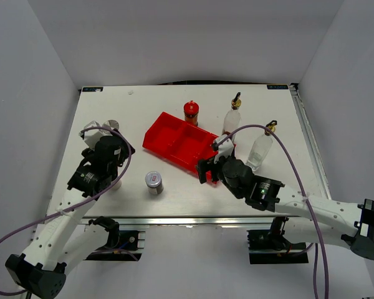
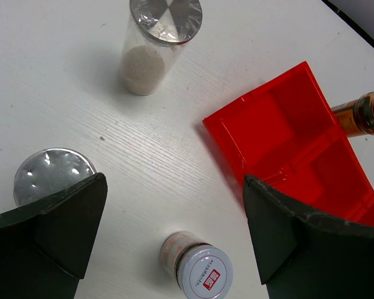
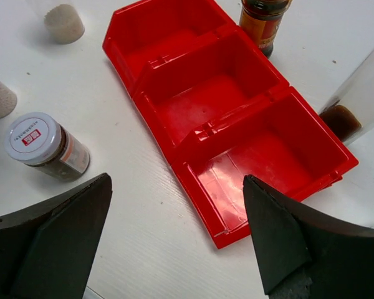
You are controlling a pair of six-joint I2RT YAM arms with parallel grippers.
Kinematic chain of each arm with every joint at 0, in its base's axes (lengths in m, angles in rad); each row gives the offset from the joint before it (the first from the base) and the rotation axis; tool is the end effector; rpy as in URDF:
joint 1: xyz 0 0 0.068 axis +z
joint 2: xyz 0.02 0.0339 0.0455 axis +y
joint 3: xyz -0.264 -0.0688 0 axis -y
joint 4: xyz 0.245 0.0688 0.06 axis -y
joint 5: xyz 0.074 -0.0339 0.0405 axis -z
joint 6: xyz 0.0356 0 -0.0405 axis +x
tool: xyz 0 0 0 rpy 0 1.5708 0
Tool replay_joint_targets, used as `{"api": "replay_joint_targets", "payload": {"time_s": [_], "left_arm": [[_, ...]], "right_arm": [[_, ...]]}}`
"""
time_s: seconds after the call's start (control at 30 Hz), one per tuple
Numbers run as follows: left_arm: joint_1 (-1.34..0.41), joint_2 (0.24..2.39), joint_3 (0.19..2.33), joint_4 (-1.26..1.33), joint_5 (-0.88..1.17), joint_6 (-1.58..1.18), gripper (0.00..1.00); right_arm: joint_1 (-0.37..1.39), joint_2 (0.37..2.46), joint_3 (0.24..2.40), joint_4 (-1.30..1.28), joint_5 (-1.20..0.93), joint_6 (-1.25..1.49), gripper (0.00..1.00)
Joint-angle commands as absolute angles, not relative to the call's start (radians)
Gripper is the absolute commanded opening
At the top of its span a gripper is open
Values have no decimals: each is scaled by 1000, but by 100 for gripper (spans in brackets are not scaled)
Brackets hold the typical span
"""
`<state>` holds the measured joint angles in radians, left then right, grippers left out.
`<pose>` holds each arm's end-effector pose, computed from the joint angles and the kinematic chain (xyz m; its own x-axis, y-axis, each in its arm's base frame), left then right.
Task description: Organize the condiment bottles
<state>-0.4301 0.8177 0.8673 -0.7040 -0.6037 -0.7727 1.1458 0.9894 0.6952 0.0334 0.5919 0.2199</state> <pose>0.1567 -0.0497 0.3153 -0.3500 -0.4717 -0.8093 -0.4336 0.8474 -0.3064 0.1117 0.1986 0.2938 -0.2202 -0.0475 -0.9743 -0.4977 0.8645 0.0704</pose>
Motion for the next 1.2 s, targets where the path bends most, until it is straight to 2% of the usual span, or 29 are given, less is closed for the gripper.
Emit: {"api": "replay_joint_targets", "payload": {"time_s": [0.0,0.2,0.33,0.5,0.73,0.93,1.17], "left_arm": [[-428,801,902,-729,-618,-782,98],[-428,808,899,-744,-626,-782,98],[-428,805,885,-741,-621,-781,98],[-428,790,871,-744,-623,-766,98],[-428,782,881,-775,-634,-742,98],[-428,758,865,-767,-623,-739,98],[-428,761,861,-765,-617,-736,98]], "right_arm": [[1149,1000,699,72,632,206,89],[1149,1011,698,87,543,163,89],[1149,1032,699,118,355,103,89],[1154,1166,756,109,88,5,89],[1181,1428,871,193,-76,-55,89],[1190,1652,1033,203,-136,-103,89],[1193,1808,1167,195,-149,-103,89]]}}
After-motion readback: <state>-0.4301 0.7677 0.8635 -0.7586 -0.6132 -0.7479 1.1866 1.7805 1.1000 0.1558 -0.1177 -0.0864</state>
